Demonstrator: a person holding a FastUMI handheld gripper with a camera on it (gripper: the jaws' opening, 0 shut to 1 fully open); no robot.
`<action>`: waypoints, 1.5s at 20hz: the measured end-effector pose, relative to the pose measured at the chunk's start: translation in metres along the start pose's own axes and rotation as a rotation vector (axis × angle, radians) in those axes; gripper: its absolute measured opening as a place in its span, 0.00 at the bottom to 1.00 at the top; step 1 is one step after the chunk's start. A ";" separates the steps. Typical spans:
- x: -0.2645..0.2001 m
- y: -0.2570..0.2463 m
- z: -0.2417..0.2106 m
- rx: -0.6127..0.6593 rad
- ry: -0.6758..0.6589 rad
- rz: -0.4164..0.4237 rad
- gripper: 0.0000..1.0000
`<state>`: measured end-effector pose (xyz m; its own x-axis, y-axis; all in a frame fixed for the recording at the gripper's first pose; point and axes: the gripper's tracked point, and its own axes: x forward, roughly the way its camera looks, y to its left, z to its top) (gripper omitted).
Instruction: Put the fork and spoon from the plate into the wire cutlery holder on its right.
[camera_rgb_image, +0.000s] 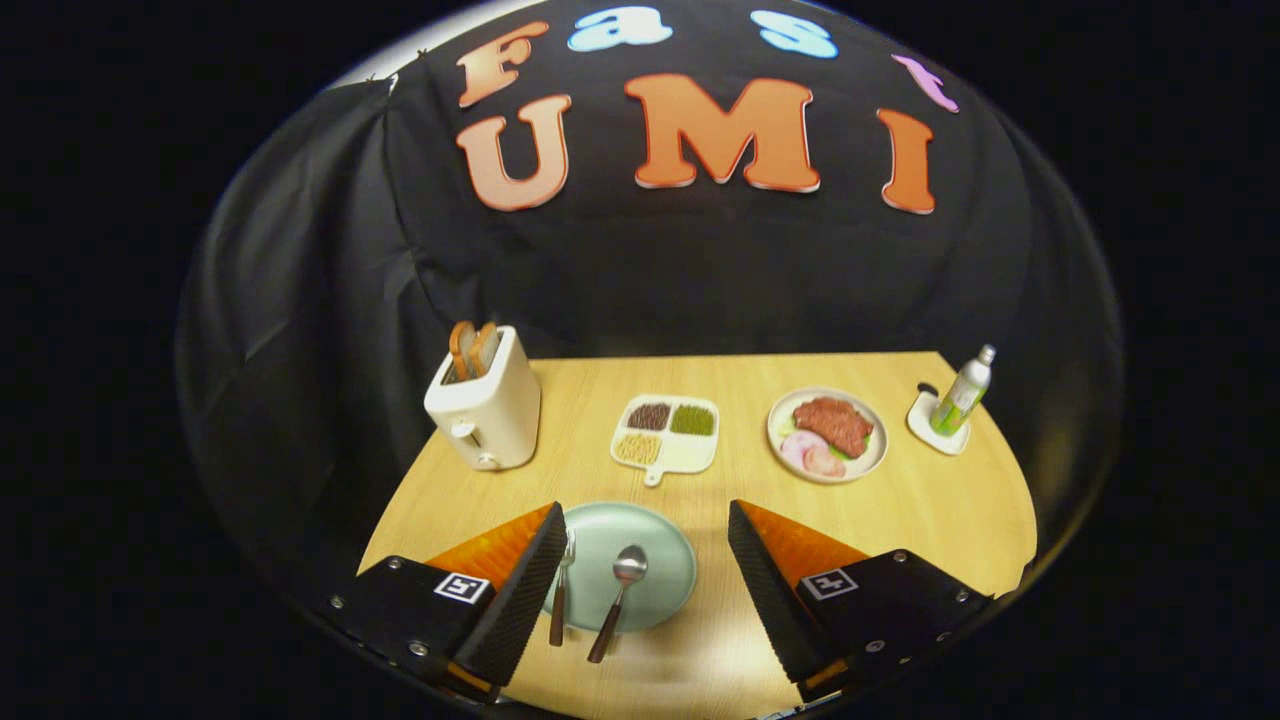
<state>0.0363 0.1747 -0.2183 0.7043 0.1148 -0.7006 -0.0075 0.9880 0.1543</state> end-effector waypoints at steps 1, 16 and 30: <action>0.007 0.003 -0.017 0.006 0.053 0.009 0.97; 0.088 0.027 -0.150 -0.050 0.562 -0.002 0.76; 0.112 0.021 -0.180 -0.003 0.672 -0.055 0.11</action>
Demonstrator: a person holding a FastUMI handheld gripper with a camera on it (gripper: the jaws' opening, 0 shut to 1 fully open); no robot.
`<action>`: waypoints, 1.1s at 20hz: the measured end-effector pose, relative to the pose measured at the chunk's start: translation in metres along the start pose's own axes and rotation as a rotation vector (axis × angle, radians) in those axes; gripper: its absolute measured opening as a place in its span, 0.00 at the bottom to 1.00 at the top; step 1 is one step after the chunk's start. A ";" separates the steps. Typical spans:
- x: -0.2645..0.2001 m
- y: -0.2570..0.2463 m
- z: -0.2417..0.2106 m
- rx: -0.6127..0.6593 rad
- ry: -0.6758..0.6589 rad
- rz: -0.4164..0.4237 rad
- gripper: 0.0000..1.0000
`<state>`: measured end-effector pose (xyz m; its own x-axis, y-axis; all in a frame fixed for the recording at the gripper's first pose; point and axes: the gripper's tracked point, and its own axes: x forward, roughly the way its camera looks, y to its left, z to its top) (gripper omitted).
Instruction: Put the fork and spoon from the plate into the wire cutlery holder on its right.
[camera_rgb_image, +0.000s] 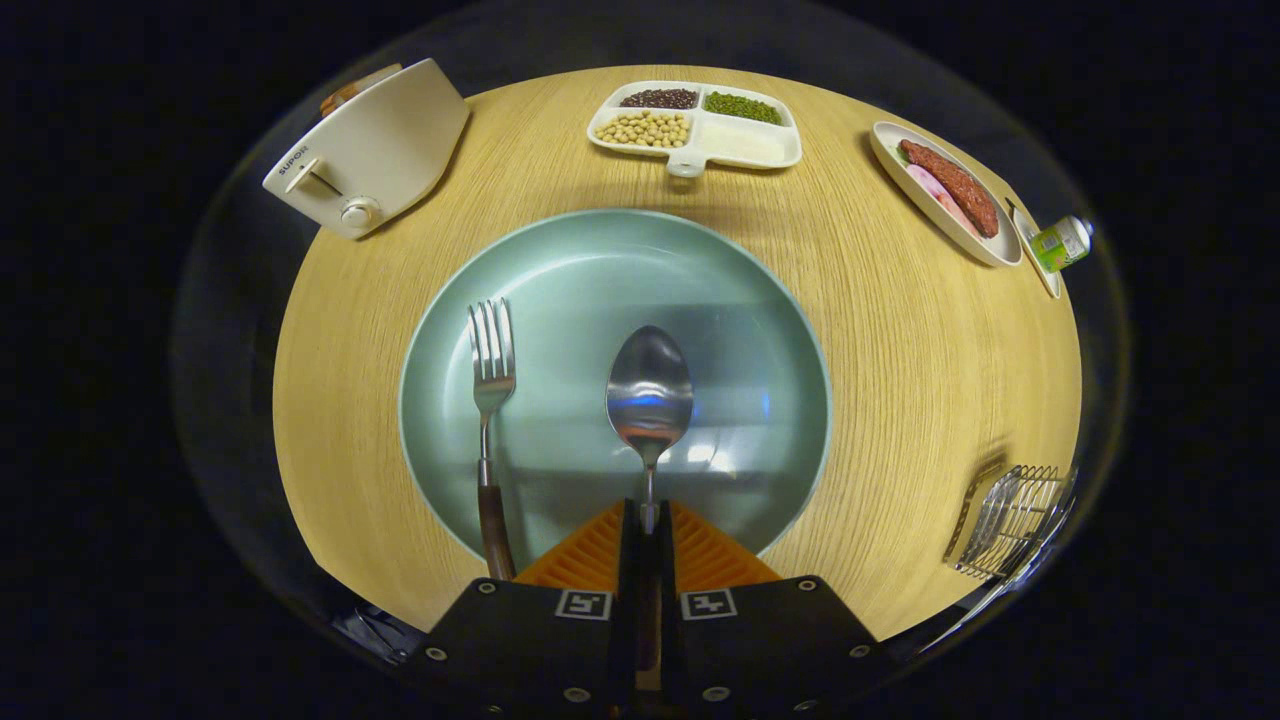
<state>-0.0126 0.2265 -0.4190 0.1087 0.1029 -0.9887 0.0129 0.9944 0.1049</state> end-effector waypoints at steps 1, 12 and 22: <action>-0.002 -0.003 0.000 -0.006 -0.006 0.007 0.08; -0.091 -0.060 0.018 0.032 -0.203 0.063 0.05; -0.162 -0.195 -0.016 0.136 -0.303 -0.026 0.05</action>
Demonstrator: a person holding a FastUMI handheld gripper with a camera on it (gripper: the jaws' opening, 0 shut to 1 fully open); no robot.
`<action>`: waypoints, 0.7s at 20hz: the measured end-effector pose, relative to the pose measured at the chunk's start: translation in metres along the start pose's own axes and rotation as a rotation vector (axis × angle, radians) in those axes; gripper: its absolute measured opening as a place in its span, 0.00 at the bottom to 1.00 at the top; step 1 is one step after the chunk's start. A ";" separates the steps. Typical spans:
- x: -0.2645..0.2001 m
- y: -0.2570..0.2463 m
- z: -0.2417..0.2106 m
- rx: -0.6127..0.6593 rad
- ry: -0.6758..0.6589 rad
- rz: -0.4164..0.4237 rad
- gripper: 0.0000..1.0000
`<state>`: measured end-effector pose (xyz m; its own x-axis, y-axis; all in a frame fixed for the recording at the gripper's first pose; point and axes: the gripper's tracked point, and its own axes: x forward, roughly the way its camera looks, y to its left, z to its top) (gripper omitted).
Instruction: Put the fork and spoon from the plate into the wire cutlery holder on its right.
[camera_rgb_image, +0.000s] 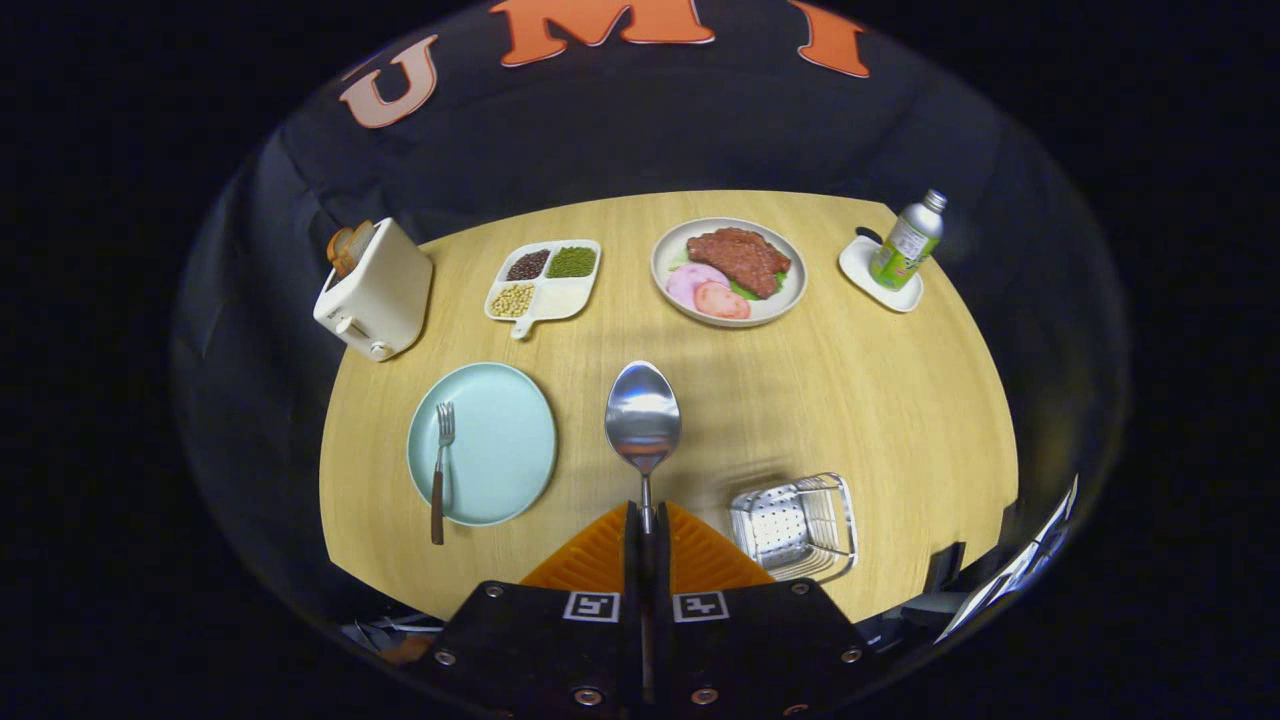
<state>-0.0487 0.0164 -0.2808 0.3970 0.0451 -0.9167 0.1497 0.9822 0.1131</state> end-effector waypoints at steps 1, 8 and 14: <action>-0.004 -0.013 -0.004 0.013 0.006 -0.008 0.05; -0.014 -0.069 -0.037 -0.001 0.054 -0.013 0.05; -0.007 -0.091 -0.067 -0.029 0.121 0.000 0.05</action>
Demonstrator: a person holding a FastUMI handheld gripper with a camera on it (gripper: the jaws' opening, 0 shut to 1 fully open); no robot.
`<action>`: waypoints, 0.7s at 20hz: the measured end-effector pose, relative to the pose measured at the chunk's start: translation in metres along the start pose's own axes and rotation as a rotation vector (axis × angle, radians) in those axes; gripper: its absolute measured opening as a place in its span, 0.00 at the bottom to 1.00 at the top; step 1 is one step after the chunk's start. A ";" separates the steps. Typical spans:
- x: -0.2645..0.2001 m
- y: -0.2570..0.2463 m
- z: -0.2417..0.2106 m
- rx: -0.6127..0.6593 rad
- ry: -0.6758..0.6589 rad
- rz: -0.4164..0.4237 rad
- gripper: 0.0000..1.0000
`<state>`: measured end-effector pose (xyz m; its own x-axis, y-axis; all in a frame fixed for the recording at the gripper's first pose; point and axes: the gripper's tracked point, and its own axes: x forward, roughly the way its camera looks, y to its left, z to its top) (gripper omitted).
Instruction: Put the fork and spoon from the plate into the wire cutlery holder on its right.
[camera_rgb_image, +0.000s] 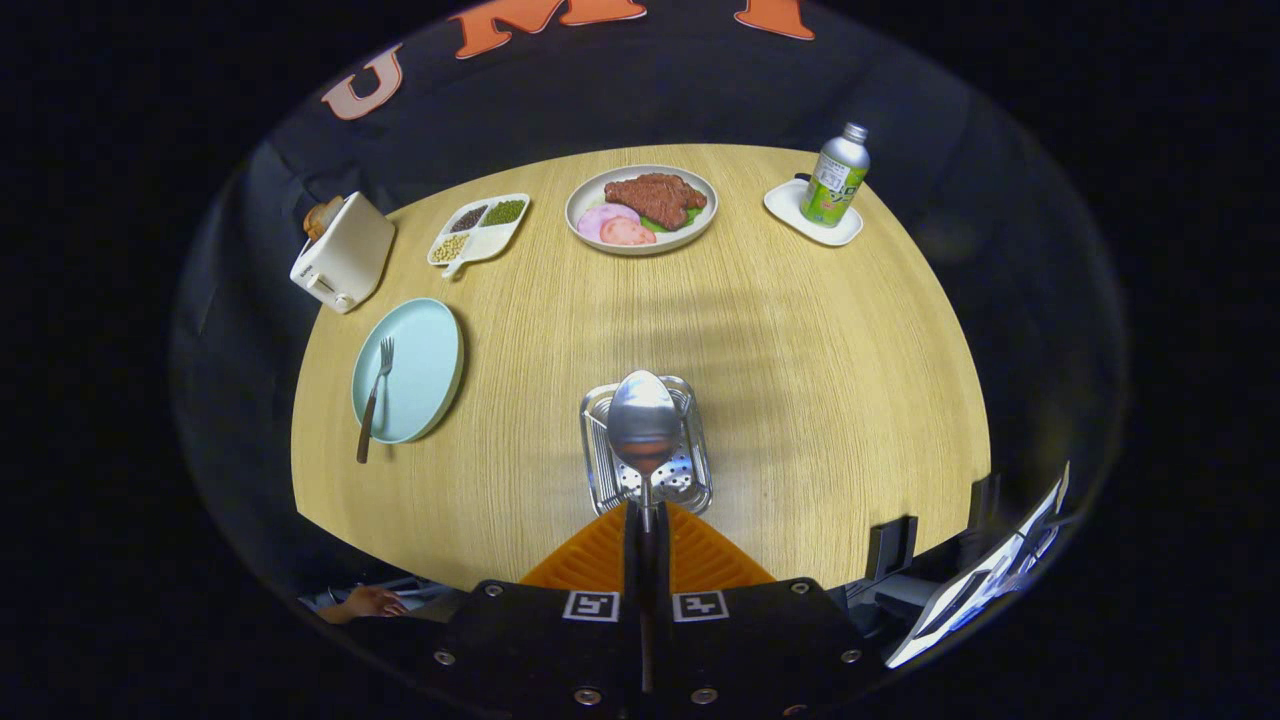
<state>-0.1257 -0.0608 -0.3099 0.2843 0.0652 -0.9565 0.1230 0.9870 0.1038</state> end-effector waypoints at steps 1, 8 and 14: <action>0.003 -0.004 -0.003 -0.004 0.006 -0.002 0.05; 0.013 -0.011 -0.008 -0.028 0.036 -0.004 0.05; 0.007 -0.015 0.014 -0.072 -0.031 -0.025 0.11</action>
<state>-0.1120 -0.0770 -0.3147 0.3112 0.0373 -0.9496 0.0622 0.9963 0.0595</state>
